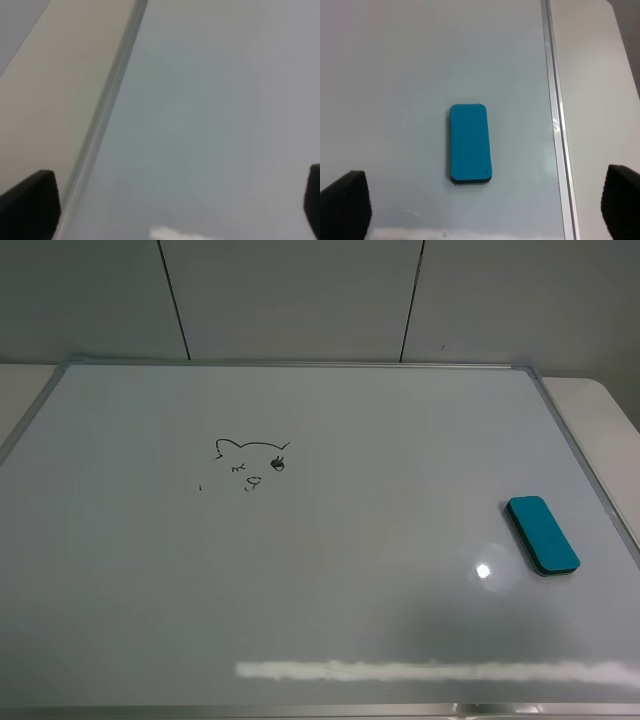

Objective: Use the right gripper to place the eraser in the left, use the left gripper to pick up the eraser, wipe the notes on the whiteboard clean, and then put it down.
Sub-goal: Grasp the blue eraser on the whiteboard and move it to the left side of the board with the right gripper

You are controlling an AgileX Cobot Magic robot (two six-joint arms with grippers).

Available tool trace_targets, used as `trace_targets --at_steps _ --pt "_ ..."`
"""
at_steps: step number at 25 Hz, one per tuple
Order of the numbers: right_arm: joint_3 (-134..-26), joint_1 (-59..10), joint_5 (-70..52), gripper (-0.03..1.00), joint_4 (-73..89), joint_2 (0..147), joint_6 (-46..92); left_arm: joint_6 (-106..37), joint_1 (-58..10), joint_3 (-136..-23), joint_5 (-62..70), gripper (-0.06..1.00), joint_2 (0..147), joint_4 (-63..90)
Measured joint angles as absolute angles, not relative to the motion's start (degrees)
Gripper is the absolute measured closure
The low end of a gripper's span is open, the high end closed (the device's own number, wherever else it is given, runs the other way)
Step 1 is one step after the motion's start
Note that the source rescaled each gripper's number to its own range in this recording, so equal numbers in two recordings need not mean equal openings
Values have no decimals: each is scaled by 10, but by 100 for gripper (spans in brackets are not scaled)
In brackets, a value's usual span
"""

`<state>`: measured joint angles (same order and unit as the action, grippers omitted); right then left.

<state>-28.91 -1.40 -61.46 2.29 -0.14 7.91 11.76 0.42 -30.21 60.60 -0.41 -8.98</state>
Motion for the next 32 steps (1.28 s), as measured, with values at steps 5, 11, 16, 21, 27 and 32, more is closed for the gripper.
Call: trace_targets --at_steps 5,11,16,21,27,32 --pt "-289 -14 -615 6 23 -1 79 118 4 -302 606 -4 -4 -90" --pt "-289 -14 -615 6 23 -1 79 118 4 -302 606 -4 -4 -90" --pt "-296 -14 -612 9 23 0 79 118 4 -302 606 -4 -4 -90" --pt "-334 -14 -604 40 26 69 79 118 4 -302 606 -4 -4 -90" --pt "-365 -24 -557 90 67 194 64 118 4 -302 606 -4 -4 -90" --pt "-365 -27 -543 96 110 347 64 118 4 -302 606 -4 -4 -90"
